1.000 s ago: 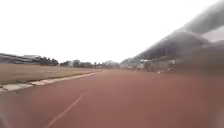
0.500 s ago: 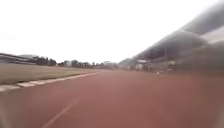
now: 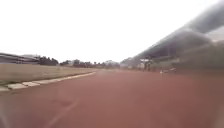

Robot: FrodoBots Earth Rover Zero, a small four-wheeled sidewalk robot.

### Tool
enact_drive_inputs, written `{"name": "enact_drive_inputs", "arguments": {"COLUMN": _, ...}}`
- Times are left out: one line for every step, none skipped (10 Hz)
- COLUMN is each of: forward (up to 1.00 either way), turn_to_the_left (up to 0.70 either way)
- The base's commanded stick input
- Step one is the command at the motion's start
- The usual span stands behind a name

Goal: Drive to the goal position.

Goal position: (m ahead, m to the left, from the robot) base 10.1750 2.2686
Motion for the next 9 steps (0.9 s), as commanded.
{"name": "enact_drive_inputs", "arguments": {"forward": 1.0, "turn_to_the_left": 0.0}}
{"name": "enact_drive_inputs", "arguments": {"forward": 1.0, "turn_to_the_left": 0.0}}
{"name": "enact_drive_inputs", "arguments": {"forward": 1.0, "turn_to_the_left": 0.0}}
{"name": "enact_drive_inputs", "arguments": {"forward": 1.0, "turn_to_the_left": 0.0}}
{"name": "enact_drive_inputs", "arguments": {"forward": 1.0, "turn_to_the_left": 0.0}}
{"name": "enact_drive_inputs", "arguments": {"forward": 1.0, "turn_to_the_left": 0.0}}
{"name": "enact_drive_inputs", "arguments": {"forward": 1.0, "turn_to_the_left": 0.0}}
{"name": "enact_drive_inputs", "arguments": {"forward": 1.0, "turn_to_the_left": 0.0}}
{"name": "enact_drive_inputs", "arguments": {"forward": 1.0, "turn_to_the_left": 0.0}}
